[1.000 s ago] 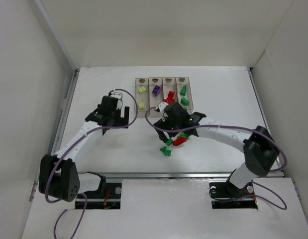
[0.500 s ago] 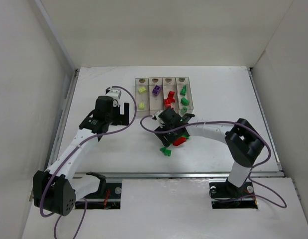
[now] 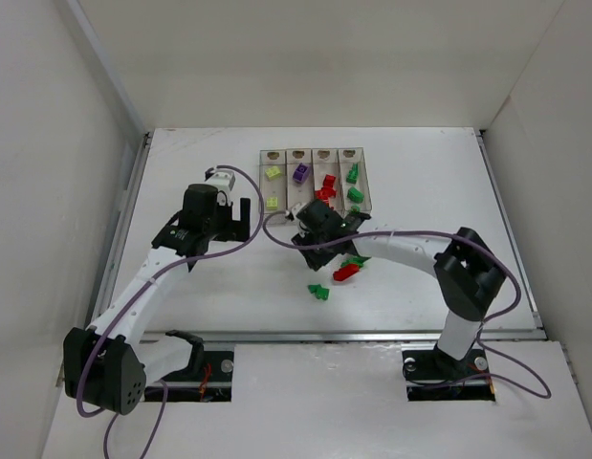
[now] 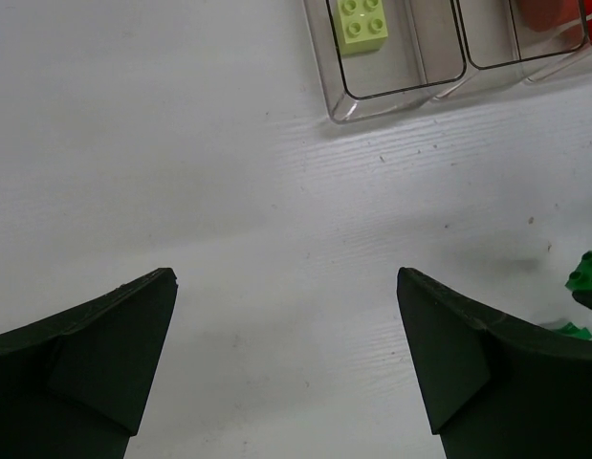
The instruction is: Sort the legos into containers by color
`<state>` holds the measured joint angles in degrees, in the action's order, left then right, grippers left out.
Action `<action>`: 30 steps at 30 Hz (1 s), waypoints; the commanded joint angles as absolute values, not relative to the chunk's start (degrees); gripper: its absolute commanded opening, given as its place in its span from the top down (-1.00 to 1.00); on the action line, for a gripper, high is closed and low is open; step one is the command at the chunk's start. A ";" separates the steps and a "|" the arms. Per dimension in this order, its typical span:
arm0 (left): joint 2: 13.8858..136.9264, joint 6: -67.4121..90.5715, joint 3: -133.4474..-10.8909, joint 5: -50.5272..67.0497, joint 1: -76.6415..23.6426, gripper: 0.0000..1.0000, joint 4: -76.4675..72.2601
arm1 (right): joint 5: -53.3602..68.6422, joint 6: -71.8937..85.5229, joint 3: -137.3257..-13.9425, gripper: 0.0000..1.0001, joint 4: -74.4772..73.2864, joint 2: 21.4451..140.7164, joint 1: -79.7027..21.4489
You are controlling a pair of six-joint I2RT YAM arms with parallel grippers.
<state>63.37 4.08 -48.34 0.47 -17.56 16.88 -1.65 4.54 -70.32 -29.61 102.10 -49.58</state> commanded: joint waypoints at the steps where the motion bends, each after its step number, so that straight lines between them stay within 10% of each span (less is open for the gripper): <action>1: 62.23 3.96 -48.25 1.76 -17.75 -0.98 15.12 | -6.49 7.81 -78.90 1.00 -26.82 95.90 -48.00; 22: 62.23 11.43 -46.05 -3.08 -16.70 -0.98 12.74 | -7.21 14.59 -109.24 0.92 -32.95 120.76 -21.18; 26: 62.93 11.43 -46.05 -3.60 -16.08 -0.98 12.74 | -7.21 14.06 -109.95 -0.08 -34.19 121.55 -20.65; 27: 62.93 11.43 -46.05 -3.60 -16.08 -0.98 12.74 | -7.21 14.06 -109.95 -0.60 -34.19 121.55 -20.65; 30: 63.46 11.43 -46.05 -3.60 -15.56 -0.98 12.74 | -7.21 14.06 -109.43 -1.00 -34.19 118.58 -20.65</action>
<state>63.51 10.63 -46.35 -2.90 -16.01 14.63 -7.18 14.35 -107.28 -34.39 122.96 -20.69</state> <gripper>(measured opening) 0.990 0.985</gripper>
